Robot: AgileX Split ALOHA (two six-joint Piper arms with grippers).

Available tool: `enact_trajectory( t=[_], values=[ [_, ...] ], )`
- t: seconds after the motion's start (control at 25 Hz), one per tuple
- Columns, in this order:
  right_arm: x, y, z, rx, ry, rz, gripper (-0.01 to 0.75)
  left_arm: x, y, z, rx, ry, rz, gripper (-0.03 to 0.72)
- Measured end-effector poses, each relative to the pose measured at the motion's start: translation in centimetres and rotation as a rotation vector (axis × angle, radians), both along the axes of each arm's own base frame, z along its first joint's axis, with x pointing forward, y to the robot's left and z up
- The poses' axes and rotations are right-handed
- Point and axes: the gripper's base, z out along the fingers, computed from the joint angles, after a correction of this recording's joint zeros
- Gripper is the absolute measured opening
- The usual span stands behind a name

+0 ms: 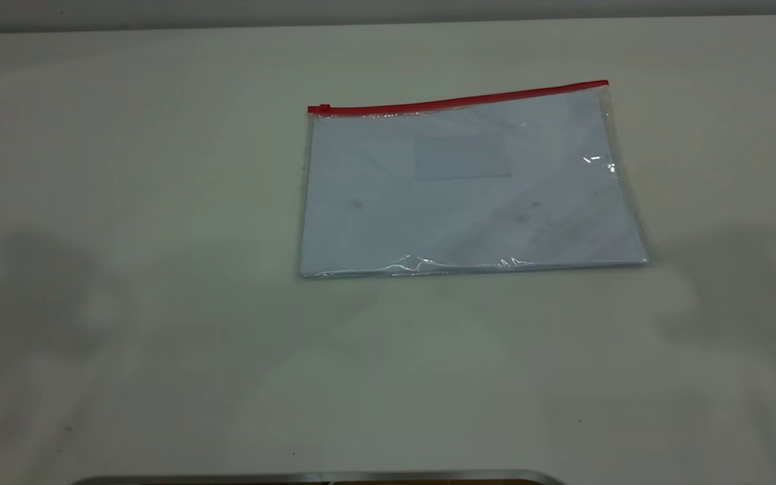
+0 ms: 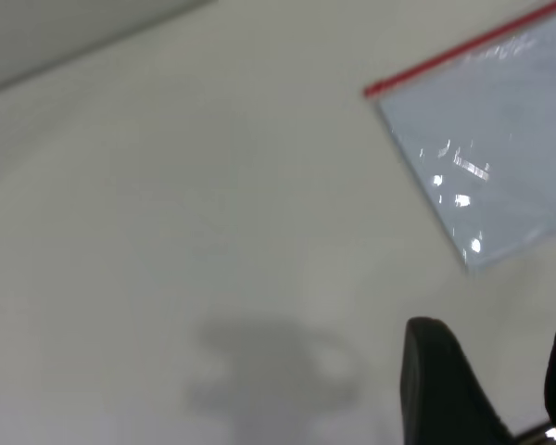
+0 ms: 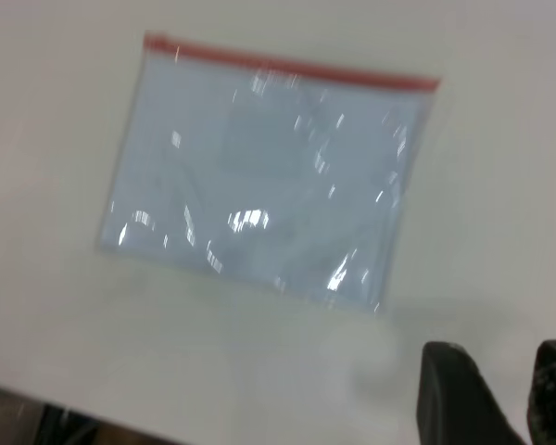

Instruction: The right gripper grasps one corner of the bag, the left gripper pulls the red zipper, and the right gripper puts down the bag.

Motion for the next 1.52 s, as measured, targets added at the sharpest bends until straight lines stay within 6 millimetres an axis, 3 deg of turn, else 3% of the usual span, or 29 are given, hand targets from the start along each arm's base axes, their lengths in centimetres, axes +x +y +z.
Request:
enact_trajectory(
  t=[0.12,0.2,0.32,0.48,0.68,0.84,0.96,1.28,1.52],
  values=[
    [-4.1,-0.5,2.7,0.008,-0.124,-0.011,0.238,-2.0,0.3,-1.6,-0.010,0.050,0.035,0.345],
    [-6.5,-0.7,3.4,0.011,-0.173,-0.012,0.238,-3.1,0.4,-3.0,-0.018,0.093,0.060,0.343],
    [-9.4,-1.1,2.3,-0.004,-0.184,-0.019,0.238,-4.7,0.6,-5.5,-0.037,0.178,0.116,0.343],
    [-12.0,-1.8,-2.5,-0.055,-0.092,-0.038,0.238,-7.4,0.9,-9.1,-0.032,0.280,0.148,0.342],
    [-14.5,-3.1,-10.5,-0.158,0.095,-0.118,0.238,-11.1,1.5,-12.5,-0.010,0.335,0.172,0.341],
    [-16.0,-3.7,-15.4,-0.219,0.214,-0.140,0.238,-13.7,2.1,-14.4,-0.002,0.329,0.214,0.339],
    [-16.4,-3.7,-17.4,-0.225,0.230,-0.138,0.240,-15.5,2.3,-15.6,-0.002,0.318,0.220,0.339],
    [-15.8,-3.3,-17.6,-0.166,0.146,-0.139,0.342,-19.4,3.2,-17.7,0.007,0.163,0.231,0.339],
    [-15.8,-3.3,-17.7,-0.166,0.150,-0.139,0.373,-20.9,3.7,-17.6,0.012,0.026,0.241,0.339]
  ],
)
